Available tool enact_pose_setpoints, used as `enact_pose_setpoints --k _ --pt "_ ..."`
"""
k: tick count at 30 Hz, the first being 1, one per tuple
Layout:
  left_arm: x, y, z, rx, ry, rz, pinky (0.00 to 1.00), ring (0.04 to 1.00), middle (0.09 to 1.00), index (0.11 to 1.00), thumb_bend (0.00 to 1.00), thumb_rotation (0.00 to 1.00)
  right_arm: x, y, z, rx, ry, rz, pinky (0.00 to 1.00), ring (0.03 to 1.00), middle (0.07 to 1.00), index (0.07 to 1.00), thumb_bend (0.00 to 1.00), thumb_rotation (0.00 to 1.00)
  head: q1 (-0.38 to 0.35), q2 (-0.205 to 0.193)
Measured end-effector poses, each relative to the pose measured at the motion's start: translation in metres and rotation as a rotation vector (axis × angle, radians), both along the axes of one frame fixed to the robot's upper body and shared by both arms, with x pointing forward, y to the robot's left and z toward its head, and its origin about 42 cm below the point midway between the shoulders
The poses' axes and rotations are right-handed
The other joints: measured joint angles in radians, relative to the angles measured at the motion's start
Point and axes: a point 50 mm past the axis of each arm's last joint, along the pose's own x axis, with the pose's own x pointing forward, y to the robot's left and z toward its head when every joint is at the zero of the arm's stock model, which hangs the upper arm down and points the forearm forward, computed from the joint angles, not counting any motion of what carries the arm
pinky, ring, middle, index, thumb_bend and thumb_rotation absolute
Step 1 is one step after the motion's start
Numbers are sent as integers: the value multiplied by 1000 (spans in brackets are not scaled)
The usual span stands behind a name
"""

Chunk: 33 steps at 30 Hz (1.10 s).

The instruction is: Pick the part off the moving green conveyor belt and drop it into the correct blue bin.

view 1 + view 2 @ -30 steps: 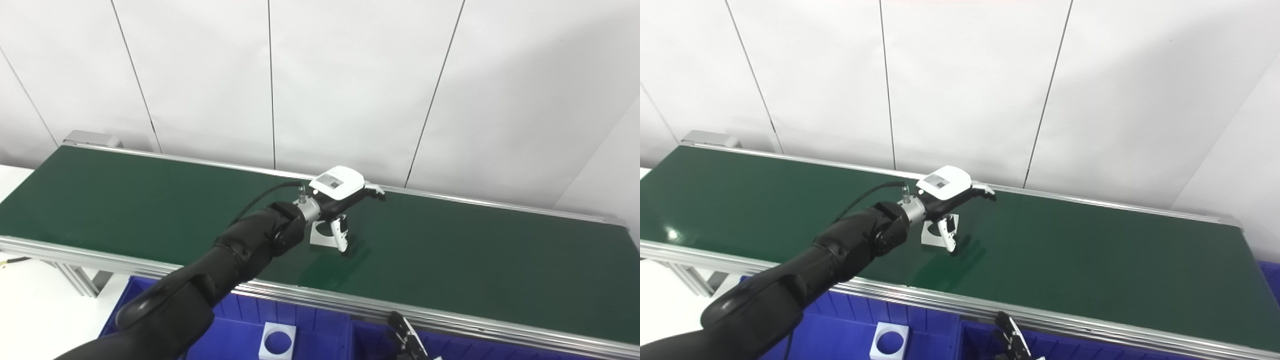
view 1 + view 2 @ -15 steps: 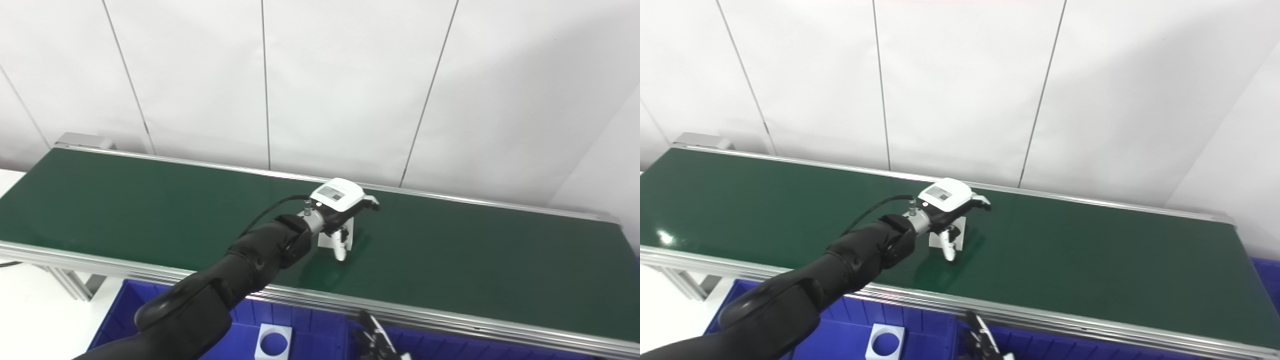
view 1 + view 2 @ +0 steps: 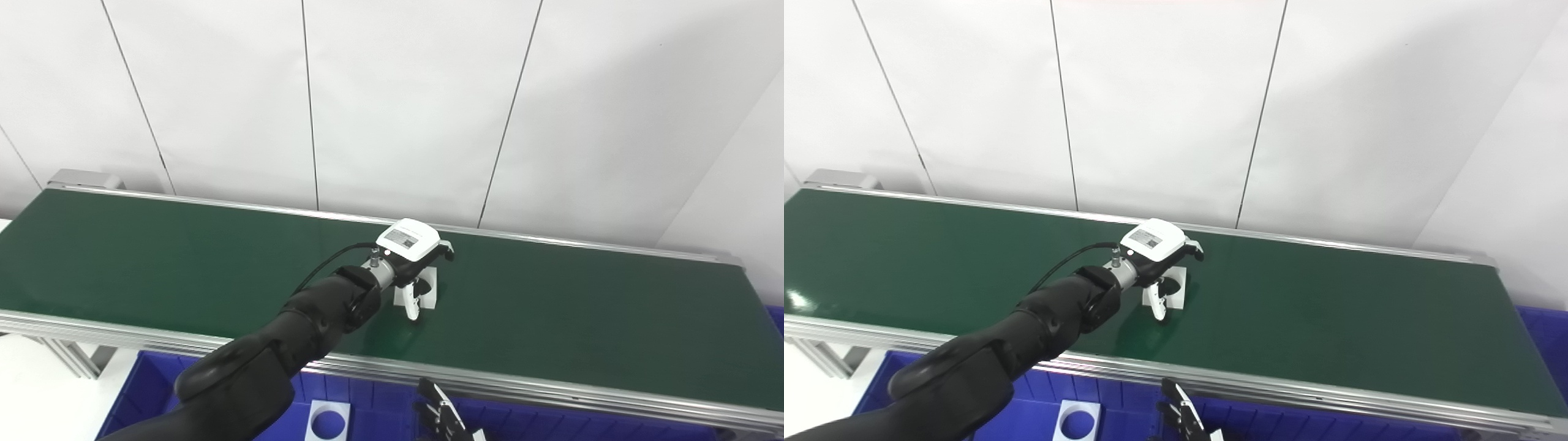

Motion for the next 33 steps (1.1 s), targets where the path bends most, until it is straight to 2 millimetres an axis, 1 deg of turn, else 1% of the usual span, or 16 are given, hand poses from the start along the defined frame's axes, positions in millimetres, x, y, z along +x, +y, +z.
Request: enact_pose_setpoints --k 1,2,3,4,6,7,10,15,17,19,23,25,28,30,32,33 --pt "0 -2 0 6 -2 -3 492 507 601 530 642 0 0 0 0 2 1 -1 830 844 900 898 800 862 0 0" --pt "1 -3 1 10 -2 -6 452 476 574 498 572 0 0 0 0 4 1 -1 831 844 899 897 802 864 -2 0" --pt "1 -4 1 11 0 -5 337 430 515 502 537 0 0 0 0 6 2 -2 832 848 901 898 802 864 -2 0" --pt "1 -5 1 13 3 -4 265 402 479 505 516 0 0 0 0 12 5 -2 833 850 901 898 802 864 -2 2" --pt "1 -6 0 13 18 0 205 371 446 517 500 0 1 0 0 19 9 -5 830 849 900 899 803 865 -2 3" --pt "1 -7 0 13 20 1 193 364 442 520 498 0 1 0 0 19 8 -4 827 847 899 898 803 864 -3 3" --pt "4 -6 3 28 24 16 175 374 449 517 498 0 2 1 1 21 5 -5 829 846 900 899 800 866 -5 2" --pt "7 -5 6 55 26 28 208 373 455 524 498 0 2 1 1 20 5 -5 828 847 900 896 810 868 -5 2" --pt "7 -7 7 57 27 24 206 392 463 514 500 0 2 1 1 21 5 -5 831 849 902 898 811 868 -5 2" --pt "7 -8 8 60 26 23 200 386 454 514 500 0 2 1 1 22 6 -6 834 849 903 901 807 866 -3 5" --pt "10 -1 11 68 26 30 211 373 450 520 498 0 3 1 2 26 4 -3 834 852 903 901 812 868 0 3" --pt "11 3 12 74 27 38 217 384 459 515 500 0 3 1 2 27 3 1 837 848 903 900 796 861 2 5" --pt "13 6 15 78 27 42 206 374 449 518 499 0 4 0 3 29 1 3 846 849 906 904 793 863 6 6" --pt "14 5 21 69 30 44 221 364 446 526 498 0 4 0 4 30 -3 3 850 850 908 905 790 867 21 8" --pt "15 3 32 35 28 34 267 365 462 533 498 0 4 0 4 29 -3 3 857 853 911 908 789 870 31 9" --pt "16 2 38 20 26 31 297 381 485 524 500 0 4 -1 4 28 -2 4 869 856 914 913 785 869 38 11"
